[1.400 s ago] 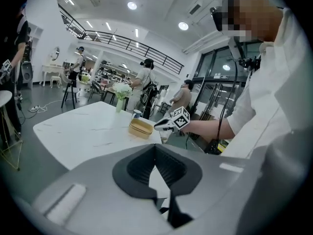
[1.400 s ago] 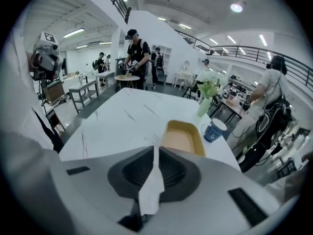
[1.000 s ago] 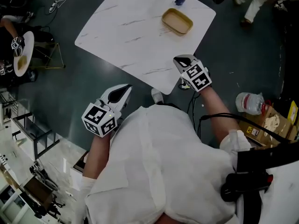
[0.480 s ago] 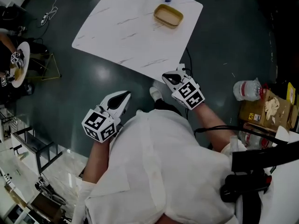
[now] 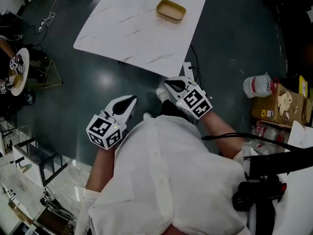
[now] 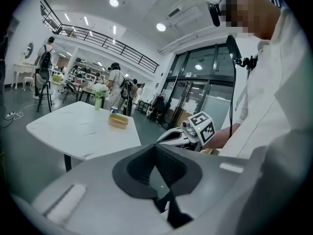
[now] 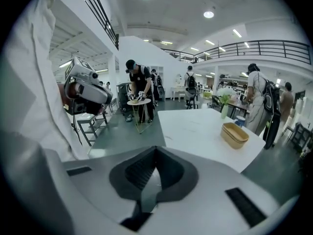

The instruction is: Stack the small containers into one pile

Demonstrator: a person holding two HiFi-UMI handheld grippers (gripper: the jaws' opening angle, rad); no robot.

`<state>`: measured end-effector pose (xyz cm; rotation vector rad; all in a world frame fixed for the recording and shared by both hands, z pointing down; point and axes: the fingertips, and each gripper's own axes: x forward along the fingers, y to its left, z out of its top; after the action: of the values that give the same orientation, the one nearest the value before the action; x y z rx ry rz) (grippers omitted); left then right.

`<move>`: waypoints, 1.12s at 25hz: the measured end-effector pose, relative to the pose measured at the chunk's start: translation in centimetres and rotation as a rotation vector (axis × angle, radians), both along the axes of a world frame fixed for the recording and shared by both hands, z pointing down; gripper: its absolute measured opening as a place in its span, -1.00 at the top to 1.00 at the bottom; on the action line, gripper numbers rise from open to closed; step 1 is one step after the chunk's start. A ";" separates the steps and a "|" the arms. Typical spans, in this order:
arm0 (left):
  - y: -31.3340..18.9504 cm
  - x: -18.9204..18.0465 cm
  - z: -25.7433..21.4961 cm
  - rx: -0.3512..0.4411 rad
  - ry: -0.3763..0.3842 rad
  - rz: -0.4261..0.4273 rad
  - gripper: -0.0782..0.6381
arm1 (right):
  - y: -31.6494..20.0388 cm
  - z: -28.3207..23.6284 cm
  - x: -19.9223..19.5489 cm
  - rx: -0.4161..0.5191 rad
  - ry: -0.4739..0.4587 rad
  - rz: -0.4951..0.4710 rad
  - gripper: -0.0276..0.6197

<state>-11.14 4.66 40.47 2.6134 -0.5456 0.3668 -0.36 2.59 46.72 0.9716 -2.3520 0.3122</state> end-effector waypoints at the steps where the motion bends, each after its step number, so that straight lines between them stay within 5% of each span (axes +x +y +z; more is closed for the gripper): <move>1: 0.2 -0.1 0.0 0.000 -0.001 0.002 0.76 | 0.2 -0.1 -0.3 0.001 0.000 -0.003 0.90; 28: 3.4 -0.9 0.4 0.011 -0.004 0.019 0.76 | 3.7 -0.9 -2.0 0.031 0.019 -0.029 0.90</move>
<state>-12.00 8.08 40.90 2.6300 -0.5265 0.3767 -2.31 6.28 45.85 0.9495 -2.3584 0.2552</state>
